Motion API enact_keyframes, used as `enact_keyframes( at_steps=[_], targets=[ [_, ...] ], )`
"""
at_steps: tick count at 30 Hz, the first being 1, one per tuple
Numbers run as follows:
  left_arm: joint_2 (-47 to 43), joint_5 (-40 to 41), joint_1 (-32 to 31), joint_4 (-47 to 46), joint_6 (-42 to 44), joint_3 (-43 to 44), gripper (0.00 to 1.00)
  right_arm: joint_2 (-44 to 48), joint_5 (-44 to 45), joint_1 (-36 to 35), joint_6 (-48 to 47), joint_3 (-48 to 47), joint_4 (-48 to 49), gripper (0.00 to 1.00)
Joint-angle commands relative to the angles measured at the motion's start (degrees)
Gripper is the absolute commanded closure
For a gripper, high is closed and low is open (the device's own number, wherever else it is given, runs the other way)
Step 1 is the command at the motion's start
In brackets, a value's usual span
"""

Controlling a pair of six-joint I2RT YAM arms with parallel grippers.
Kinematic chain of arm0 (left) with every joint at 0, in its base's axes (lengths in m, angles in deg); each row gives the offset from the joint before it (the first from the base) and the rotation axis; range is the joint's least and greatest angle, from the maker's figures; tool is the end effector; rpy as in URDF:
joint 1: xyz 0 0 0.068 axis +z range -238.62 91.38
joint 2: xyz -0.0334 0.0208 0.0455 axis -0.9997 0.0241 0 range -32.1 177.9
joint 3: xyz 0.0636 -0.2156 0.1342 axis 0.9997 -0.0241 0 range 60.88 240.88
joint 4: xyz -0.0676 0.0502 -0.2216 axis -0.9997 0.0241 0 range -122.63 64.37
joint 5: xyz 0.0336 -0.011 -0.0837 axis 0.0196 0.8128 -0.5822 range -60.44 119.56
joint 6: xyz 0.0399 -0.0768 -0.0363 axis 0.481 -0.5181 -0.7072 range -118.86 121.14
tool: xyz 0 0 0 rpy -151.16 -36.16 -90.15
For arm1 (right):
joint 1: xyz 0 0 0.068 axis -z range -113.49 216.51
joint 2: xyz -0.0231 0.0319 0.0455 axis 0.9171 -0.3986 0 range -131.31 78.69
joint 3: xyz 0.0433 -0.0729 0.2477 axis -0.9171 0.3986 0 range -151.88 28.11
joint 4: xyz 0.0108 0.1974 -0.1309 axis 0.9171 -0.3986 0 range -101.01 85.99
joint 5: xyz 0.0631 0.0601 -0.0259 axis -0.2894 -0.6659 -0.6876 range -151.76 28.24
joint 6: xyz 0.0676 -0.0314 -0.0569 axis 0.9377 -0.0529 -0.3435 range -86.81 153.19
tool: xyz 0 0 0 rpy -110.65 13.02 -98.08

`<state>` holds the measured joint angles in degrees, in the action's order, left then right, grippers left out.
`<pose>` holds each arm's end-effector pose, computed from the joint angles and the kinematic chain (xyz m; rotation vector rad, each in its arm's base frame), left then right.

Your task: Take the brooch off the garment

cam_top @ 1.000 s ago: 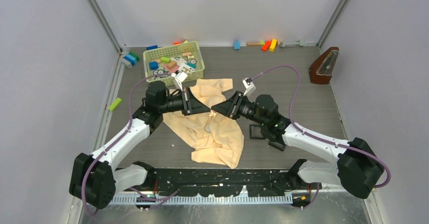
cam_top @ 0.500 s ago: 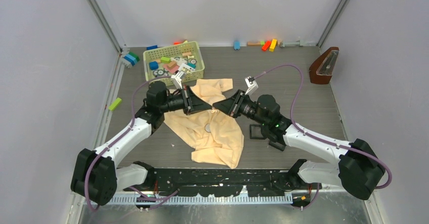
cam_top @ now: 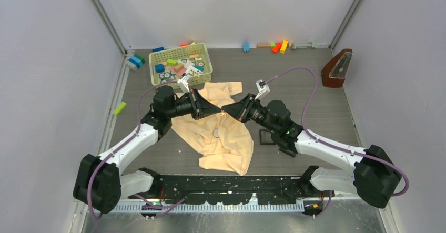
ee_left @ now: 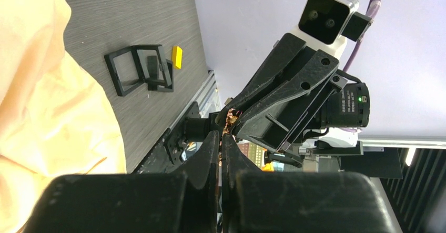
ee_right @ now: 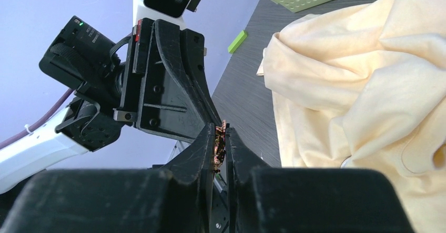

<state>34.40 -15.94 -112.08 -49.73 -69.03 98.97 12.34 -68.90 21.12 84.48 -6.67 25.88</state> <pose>0.2245 -0.1632 0.2676 -0.1626 2.1223 -1.7811 0.1993 0.2170 0.2769 -0.0161 1.7904 1.3710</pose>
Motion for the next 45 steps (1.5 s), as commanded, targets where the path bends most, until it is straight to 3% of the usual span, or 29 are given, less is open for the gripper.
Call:
enact_keyframes(
  at_steps=[1, 11, 27, 33, 38, 45],
  targets=[
    [-1.88, 3.58, -1.42, -3.49, -1.15, 0.36, 1.0, -0.31, 3.55, -2.58, -3.41, 0.91, -0.24, 0.85],
    [-4.75, 13.41, -4.13, -0.48, -0.58, -2.34, 1.0, -1.9, 11.75, -5.13, -2.1, 3.38, 7.21, 0.84],
    [-4.42, 17.94, -5.34, 1.82, 3.13, -4.62, 1.0, -3.23, 16.17, -5.41, 3.42, 7.53, 17.81, 0.74],
    [-3.2, 18.07, -5.29, 0.35, 3.35, -5.44, 1.0, -1.27, 16.59, -5.41, 3.76, 7.84, 15.73, 0.68],
    [-2.05, 17.26, -5.31, -0.77, 3.84, -5.47, 1.0, 1.54, 17.04, -5.42, 3.79, 8.43, 13.05, 0.53],
    [-0.87, 17.63, -5.34, -0.64, 9.06, -5.49, 1.0, 8.53, 19.63, -4.59, 2.24, 6.81, -4.5, 0.34]
  ],
)
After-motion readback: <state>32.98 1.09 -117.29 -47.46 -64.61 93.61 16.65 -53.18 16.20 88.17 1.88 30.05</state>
